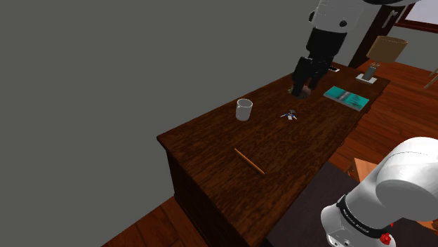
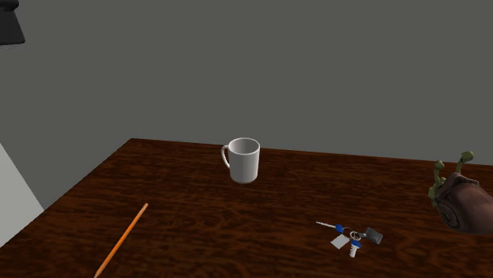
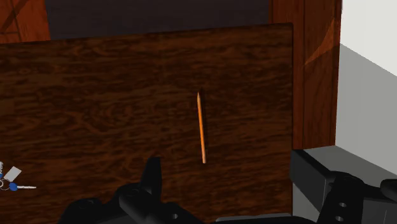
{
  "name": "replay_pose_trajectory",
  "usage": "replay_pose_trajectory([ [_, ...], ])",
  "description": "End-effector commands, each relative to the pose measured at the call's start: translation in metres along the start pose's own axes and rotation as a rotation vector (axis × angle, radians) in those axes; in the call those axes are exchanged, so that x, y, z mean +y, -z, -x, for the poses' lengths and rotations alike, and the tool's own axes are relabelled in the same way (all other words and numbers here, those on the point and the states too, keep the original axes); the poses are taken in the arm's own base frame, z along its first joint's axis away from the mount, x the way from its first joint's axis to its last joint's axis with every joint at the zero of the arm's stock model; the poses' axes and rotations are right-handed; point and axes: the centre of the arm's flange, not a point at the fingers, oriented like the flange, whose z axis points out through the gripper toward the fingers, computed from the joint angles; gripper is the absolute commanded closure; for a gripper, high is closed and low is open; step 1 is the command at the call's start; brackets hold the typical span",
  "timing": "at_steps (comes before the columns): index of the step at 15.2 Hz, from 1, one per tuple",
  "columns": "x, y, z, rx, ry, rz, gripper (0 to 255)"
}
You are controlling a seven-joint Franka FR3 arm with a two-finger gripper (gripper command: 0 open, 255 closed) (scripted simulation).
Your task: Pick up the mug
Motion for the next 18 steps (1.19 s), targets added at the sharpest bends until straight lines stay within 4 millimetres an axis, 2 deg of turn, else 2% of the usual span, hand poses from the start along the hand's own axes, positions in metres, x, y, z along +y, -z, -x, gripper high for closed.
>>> replay_pose_trajectory([
  [1, 0.0, 0.0, 0.0, 0.0, 0.0, 0.0, 0],
  [18, 0.109, -0.122, -0.148, 0.027, 0.08, 0.008, 0],
])
